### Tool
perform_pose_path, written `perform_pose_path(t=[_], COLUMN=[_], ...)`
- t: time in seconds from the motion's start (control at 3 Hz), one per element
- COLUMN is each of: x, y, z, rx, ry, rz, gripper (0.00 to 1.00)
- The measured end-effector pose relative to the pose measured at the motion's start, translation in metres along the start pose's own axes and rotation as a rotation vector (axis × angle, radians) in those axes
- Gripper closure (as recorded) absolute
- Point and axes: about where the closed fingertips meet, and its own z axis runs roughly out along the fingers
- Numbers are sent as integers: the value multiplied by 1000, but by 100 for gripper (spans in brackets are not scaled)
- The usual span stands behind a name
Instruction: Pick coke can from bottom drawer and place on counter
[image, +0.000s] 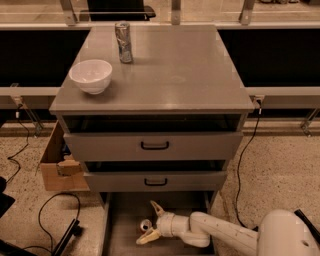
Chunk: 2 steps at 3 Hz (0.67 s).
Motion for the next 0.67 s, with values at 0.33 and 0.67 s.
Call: perform_pose_path(t=[0.33,0.67], x=[31,58], y=[9,22], z=[19,34], rx=[-5,-12], ry=[-3,-15], rz=[53,110], gripper=[0,26])
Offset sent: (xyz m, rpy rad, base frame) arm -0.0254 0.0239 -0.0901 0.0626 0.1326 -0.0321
